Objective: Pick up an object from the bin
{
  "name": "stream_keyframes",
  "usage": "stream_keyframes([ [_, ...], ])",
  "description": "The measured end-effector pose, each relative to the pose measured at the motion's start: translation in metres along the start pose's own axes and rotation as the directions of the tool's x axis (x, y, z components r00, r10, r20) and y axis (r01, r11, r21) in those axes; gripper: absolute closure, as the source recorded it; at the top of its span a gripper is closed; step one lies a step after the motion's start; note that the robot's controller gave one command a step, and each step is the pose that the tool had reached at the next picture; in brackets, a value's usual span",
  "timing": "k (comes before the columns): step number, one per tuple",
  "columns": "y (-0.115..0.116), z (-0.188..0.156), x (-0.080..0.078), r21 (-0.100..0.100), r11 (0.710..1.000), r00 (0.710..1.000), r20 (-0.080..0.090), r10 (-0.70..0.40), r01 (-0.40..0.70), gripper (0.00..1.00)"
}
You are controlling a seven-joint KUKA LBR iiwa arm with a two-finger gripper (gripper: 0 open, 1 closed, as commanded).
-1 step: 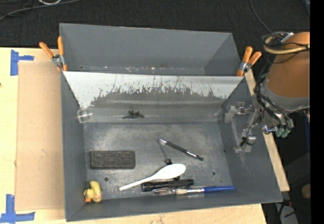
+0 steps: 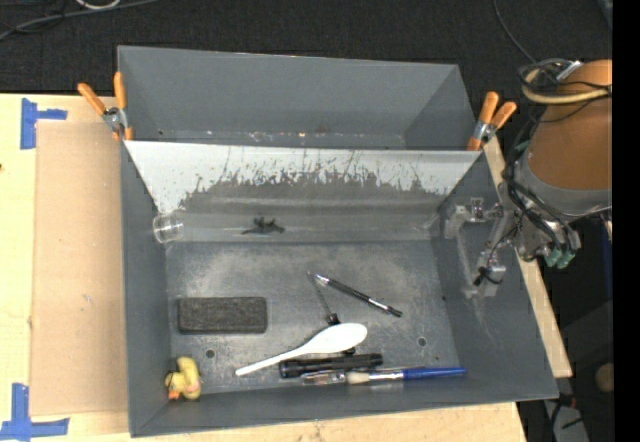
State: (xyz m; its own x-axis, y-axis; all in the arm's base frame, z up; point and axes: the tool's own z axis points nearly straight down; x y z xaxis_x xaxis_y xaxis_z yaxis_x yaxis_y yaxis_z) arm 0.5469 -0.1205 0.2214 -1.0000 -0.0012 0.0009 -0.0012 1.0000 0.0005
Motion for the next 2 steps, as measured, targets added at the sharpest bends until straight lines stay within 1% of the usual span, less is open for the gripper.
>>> stream_keyframes([
  [1,0.018,0.056,-0.012,-0.001,0.991,0.991,0.001,0.136,-0.136,0.0],
  [2,0.068,0.062,-0.028,-0.002,0.995,0.995,0.005,0.105,-0.105,0.0],
])
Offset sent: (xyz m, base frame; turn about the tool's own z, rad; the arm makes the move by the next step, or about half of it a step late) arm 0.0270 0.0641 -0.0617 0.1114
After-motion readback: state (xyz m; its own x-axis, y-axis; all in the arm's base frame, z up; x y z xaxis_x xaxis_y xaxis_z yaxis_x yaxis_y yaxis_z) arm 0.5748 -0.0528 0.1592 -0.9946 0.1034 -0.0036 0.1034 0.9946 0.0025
